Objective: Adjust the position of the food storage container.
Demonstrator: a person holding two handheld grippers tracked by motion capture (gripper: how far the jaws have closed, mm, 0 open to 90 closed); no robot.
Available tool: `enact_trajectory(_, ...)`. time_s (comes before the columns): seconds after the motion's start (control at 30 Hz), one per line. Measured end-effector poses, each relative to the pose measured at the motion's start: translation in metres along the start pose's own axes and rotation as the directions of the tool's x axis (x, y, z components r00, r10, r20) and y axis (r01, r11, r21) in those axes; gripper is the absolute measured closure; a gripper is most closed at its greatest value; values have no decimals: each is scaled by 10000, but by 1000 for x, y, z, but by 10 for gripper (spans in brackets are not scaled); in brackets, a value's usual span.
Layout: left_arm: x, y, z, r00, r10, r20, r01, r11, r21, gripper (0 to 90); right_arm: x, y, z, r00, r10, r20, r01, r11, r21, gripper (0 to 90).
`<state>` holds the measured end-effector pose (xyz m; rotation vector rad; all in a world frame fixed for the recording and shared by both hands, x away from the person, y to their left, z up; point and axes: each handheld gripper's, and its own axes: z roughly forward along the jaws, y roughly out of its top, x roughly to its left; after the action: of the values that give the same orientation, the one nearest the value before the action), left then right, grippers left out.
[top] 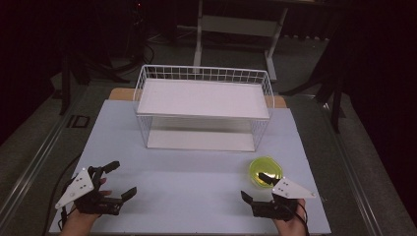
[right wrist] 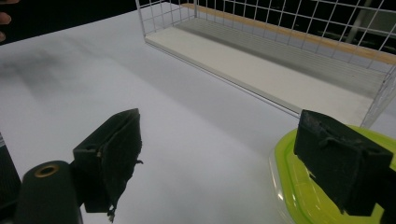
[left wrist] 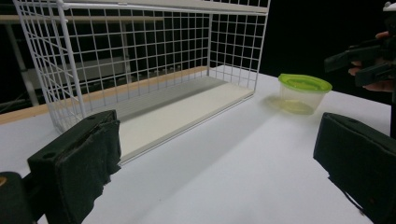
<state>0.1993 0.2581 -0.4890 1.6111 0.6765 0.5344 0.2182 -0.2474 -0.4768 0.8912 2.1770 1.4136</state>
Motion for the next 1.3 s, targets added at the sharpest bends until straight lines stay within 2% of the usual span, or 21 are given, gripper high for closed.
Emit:
enact_trajectory(0.23,-2,1,0,10000,35,27,-35,10000,-74,16,8,3,-2,9998,-163,-60,164,9997,204,152)
enact_trajectory(0.47,-3,2,0,10000,43,67,-42,9999,-120,16,19,14,-6,9984,-379,-431,386,9991,149,155)
enact_trajectory(0.57,-4,2,1,9999,15,101,-14,9999,-135,16,22,24,-8,9961,-543,-698,526,9983,-259,144)
enact_trajectory(0.6,-5,2,1,9999,1,107,1,9999,-147,16,22,27,-9,9955,-760,-561,738,9965,-402,142)
enact_trajectory(0.7,-6,3,2,9999,25,132,-23,9999,-146,16,23,38,-9,9929,-1065,-530,1032,9927,-618,135)
enact_trajectory(0.77,-7,3,3,9998,85,185,-83,9999,-120,16,23,45,-10,9917,-1222,-407,1200,9914,-529,133)
enact_trajectory(0.8,-8,3,3,9997,131,196,-130,9999,-80,16,23,48,-10,9919,-1231,-326,1213,9912,-528,131)
enact_trajectory(0.9,-9,2,4,9994,209,259,-207,9998,-49,16,15,57,-12,9959,-838,-334,816,9946,-636,122)
enact_trajectory(1.0,-10,2,5,9994,224,272,-224,9997,-22,16,7,65,-11,9969,-779,111,785,9946,-681,120)
enact_trajectory(1.07,-10,2,6,9994,205,288,-204,9998,-11,16,3,68,-12,9973,-717,139,725,9946,-745,125)
enact_trajectory(1.1,-10,2,6,9994,191,287,-191,9998,4,16,0,70,-12,9975,-711,45,712,9943,-791,125)
enact_trajectory(1.2,-10,2,6,9994,153,300,-152,9999,-11,16,-8,73,-9,9972,-718,212,732,9944,-762,125)
enact_trajectory(1.3,-10,2,6,9995,141,286,-140,9999,-19,16,-19,72,-6,9985,-423,334,450,9954,-845,137)
